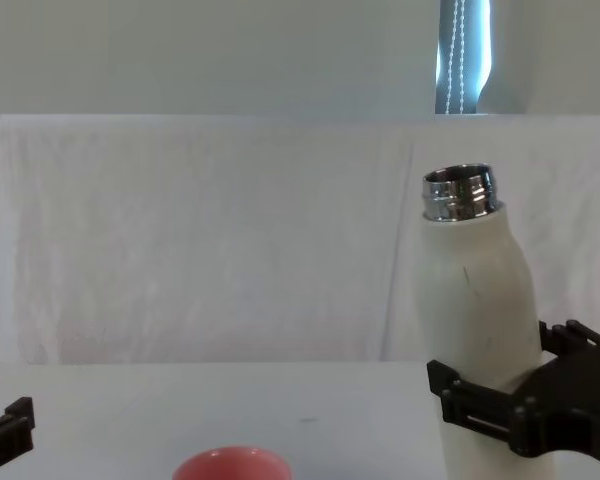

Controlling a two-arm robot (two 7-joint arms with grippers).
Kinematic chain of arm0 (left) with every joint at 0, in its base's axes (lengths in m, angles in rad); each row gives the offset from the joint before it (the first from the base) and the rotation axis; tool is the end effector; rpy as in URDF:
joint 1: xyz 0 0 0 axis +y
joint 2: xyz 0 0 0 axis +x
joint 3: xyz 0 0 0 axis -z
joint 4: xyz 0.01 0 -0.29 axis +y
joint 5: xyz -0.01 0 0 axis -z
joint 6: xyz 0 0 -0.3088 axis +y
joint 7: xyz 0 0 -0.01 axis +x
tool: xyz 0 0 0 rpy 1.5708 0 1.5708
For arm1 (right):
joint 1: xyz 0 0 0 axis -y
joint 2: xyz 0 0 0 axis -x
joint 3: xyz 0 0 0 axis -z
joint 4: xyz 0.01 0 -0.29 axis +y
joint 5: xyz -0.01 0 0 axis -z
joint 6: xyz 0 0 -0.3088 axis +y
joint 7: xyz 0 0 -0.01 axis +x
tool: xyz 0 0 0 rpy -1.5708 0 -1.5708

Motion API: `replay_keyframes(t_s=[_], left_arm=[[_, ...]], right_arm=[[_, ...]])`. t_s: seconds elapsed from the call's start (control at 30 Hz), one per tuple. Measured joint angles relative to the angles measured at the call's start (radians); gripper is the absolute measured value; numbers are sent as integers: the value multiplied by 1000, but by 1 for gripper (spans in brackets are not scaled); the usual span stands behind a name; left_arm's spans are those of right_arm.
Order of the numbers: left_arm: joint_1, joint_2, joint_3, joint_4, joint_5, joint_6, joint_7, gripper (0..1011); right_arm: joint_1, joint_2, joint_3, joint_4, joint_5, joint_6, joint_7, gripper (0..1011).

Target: Grasp the thermos with one hand and pour water into the cup lid.

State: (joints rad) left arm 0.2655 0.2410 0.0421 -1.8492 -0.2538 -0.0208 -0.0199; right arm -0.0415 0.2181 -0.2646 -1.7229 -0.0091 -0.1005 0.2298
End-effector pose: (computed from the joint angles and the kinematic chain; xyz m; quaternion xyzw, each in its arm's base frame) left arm 0.2530 0.0376 -0.2852 -0.0174 0.0064 0.6616 0.7496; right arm 0.3039 0.0291 -0.2760 -0.0161 -0.1278 -0.4955 0.8590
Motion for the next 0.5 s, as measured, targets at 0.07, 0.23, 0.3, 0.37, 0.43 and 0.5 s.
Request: replay_keyframes(t_s=[0.07,0.23,0.3,0.37,0.43,0.5], left_arm=[[0,0,0,0,0,0,0,1001],[0,0,0,0,0,0,0,1001],[0,0,0,0,0,0,0,1001],[0,0,0,0,0,0,0,1001],[0,0,0,0,0,0,0,1001],[0,0,0,0,0,0,0,1001]], right_arm=[[-7,-4,4,5,14,-10,-4,952],[-17,-8,8,12,30,-24,-6,952],[-19,-9,10,14,33,-28,-7,952],[-20,-10,11,17,37,-33,-8,952],[-20,-12,11,21,41,-36,-8,952],[-20,-13,12,23,44,-39,-9,952]])
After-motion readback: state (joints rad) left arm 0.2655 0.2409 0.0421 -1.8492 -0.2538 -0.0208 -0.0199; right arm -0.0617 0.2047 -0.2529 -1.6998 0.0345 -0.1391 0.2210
